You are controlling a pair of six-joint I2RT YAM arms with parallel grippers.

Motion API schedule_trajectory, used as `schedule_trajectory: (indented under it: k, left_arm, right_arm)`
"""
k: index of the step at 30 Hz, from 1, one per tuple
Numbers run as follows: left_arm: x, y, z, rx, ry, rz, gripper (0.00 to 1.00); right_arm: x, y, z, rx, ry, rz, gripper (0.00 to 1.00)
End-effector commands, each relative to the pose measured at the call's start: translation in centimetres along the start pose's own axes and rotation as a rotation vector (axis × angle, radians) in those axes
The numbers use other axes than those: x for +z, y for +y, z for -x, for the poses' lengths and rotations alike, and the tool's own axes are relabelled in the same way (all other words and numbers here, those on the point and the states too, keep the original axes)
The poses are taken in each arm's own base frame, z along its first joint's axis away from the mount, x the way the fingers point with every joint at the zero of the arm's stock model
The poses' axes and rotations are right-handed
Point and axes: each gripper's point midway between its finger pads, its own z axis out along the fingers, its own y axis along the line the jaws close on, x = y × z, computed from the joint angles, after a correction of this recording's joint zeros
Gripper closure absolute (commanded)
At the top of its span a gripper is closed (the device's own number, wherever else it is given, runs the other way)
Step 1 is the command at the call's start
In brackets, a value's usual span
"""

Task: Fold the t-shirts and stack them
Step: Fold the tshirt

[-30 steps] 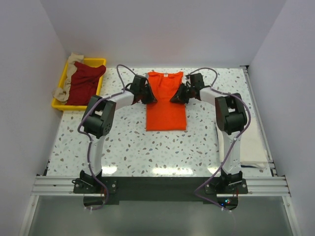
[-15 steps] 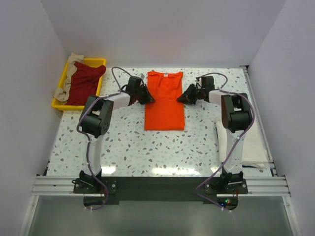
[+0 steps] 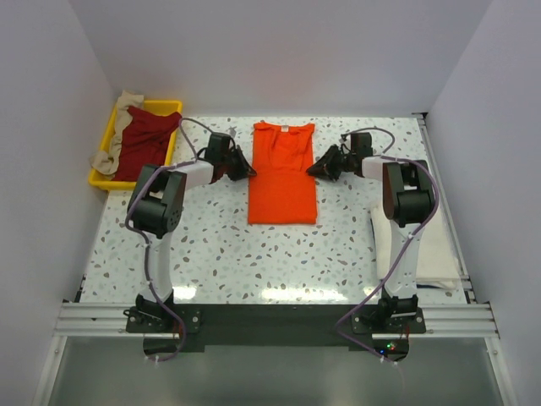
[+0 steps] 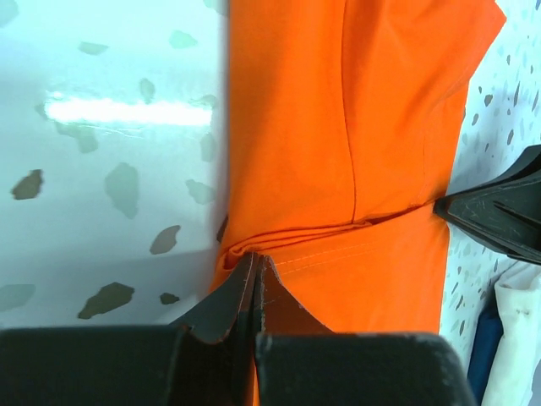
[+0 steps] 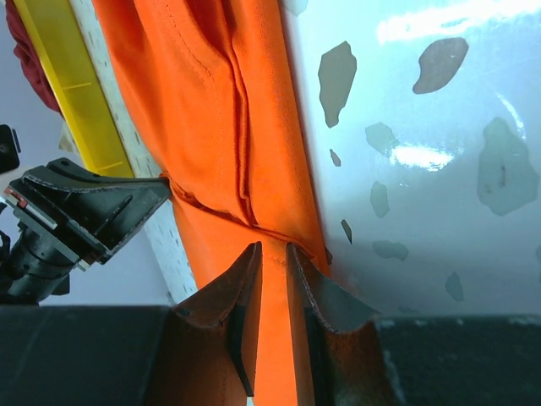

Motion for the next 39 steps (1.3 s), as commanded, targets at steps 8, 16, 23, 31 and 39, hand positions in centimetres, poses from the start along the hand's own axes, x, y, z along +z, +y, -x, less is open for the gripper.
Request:
schedule_trajectory:
  k: [8, 16, 23, 31, 39]
  left_arm:
    - [-0.7, 1.2, 0.6, -0.03, -0.026, 0.013, 1.0]
    - [-1.8, 2.0, -1.0, -0.066, -0.03, 0.06, 1.0]
    - [-3.2, 2.4, -3.4, -0.073, -0.025, 0.092, 1.0]
    - [-6.2, 2.2, -6.0, -0.069, -0.05, 0.123, 1.0]
    - [-10.3, 3.7, -11.3, -0.045, -0.033, 0.135, 1.0]
  right_arm:
    - [-1.2, -2.6, 0.1, -0.058, -0.055, -0.18, 0.78]
    - [-2.1, -3.7, -1.3, -0.122, -0.073, -0.302, 0.78]
    - [-2.3, -4.6, -4.1, -0.163, -0.056, -0.36, 0.78]
    - [-3.8, -5.4, -8.2, -0.185, -0.033, -0.383, 0.79]
    - [-7.1, -6.4, -13.1, -0.229, 0.003, -0.389, 0.79]
